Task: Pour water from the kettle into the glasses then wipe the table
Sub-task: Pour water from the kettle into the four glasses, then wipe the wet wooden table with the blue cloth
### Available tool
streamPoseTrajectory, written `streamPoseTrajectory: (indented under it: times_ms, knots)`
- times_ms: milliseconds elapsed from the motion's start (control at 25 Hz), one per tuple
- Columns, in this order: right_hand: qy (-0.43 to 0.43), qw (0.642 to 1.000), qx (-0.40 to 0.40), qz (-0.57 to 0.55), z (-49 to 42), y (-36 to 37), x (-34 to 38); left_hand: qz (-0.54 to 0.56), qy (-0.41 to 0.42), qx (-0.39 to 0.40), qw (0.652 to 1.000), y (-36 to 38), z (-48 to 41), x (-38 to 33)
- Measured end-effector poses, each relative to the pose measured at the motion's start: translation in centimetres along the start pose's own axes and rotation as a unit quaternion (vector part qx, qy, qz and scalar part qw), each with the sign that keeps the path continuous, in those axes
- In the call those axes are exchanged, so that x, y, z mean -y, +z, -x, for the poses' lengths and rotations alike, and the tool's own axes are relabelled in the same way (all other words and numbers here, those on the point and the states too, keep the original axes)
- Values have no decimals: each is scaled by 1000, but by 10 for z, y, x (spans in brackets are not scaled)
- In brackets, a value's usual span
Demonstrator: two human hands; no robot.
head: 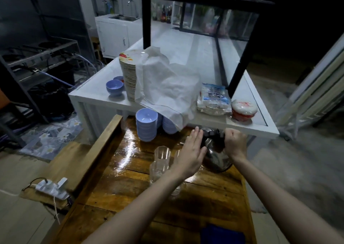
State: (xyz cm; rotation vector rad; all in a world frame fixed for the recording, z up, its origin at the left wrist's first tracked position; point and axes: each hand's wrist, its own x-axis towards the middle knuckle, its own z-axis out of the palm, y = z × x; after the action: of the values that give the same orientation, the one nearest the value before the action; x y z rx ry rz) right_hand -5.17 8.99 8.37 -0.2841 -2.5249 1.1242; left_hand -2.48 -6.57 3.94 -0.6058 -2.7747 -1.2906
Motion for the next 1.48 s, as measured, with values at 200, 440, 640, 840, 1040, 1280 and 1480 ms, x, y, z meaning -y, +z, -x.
streamPoseTrajectory:
  times_ms: [200, 440, 640, 840, 1040, 1280, 1480]
  knots:
    - [196, 978, -14, -69, 32, -17, -81, -31, 17, 164, 986, 41, -5, -12]
    - [338, 925, -67, -162, 66, -9, -142, -134, 23, 257, 957, 99, -12, -14]
    - [362, 893, -134, -231, 83, 2, -166, -182, 32, 290, 939, 127, -7, -16]
    - [343, 893, -112, -269, 90, 15, -187, -224, 52, 283, 931, 140, -16, -14]
    - [309, 924, -57, -218, 99, 15, -204, -287, 53, 250, 923, 161, -10, -24]
    - [328, 941, 25, -82, 137, 2, -220, -122, 55, 158, 978, 163, 76, -28]
    - [87, 949, 230, 199, 257, 13, -232, -129, 50, 245, 960, 151, 187, 23]
